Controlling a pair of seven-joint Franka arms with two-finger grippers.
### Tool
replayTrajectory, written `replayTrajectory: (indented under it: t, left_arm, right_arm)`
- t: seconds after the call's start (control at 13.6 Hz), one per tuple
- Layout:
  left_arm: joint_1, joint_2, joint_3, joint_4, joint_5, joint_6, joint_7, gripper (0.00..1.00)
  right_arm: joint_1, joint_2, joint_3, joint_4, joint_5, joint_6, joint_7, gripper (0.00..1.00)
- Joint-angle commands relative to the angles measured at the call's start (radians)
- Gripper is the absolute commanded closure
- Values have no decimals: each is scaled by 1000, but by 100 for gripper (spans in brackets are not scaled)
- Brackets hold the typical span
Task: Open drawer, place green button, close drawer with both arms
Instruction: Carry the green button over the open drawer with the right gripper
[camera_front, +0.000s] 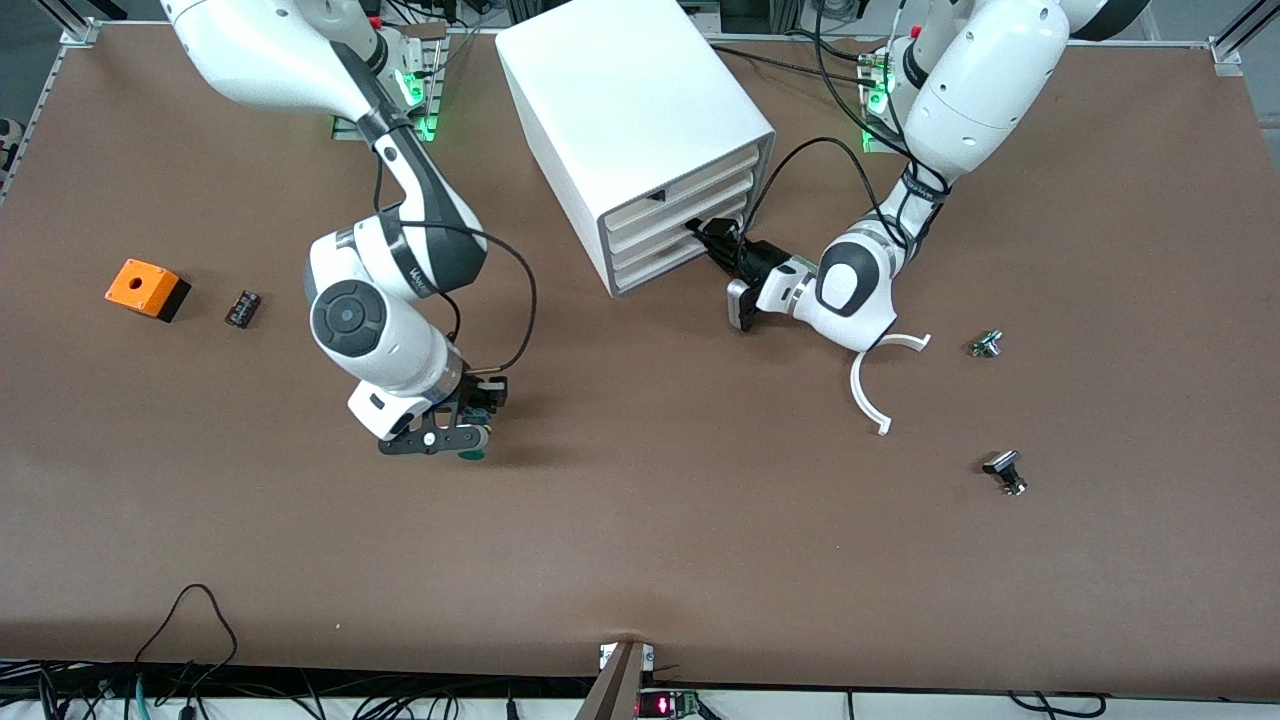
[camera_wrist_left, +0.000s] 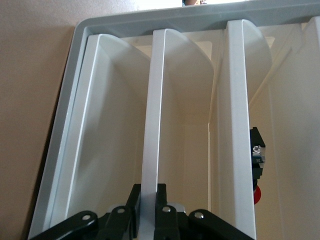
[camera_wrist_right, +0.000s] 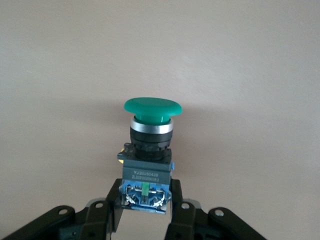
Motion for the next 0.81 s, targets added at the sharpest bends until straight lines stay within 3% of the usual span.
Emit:
replayTrajectory:
  t: [0.0, 0.51, 0.74]
  left_arm:
    - [3, -5, 15, 45, -19, 5, -13, 100]
    - [15, 96, 73, 222, -7, 6, -111, 100]
    - [18, 96, 115, 267, 73, 5, -122, 100]
  right_arm:
    - [42, 9, -6, 59, 14, -11, 53, 100]
    - [177, 37, -6, 160, 12, 9, 214, 100]
    - [254, 58, -7, 199, 9, 12, 298, 100]
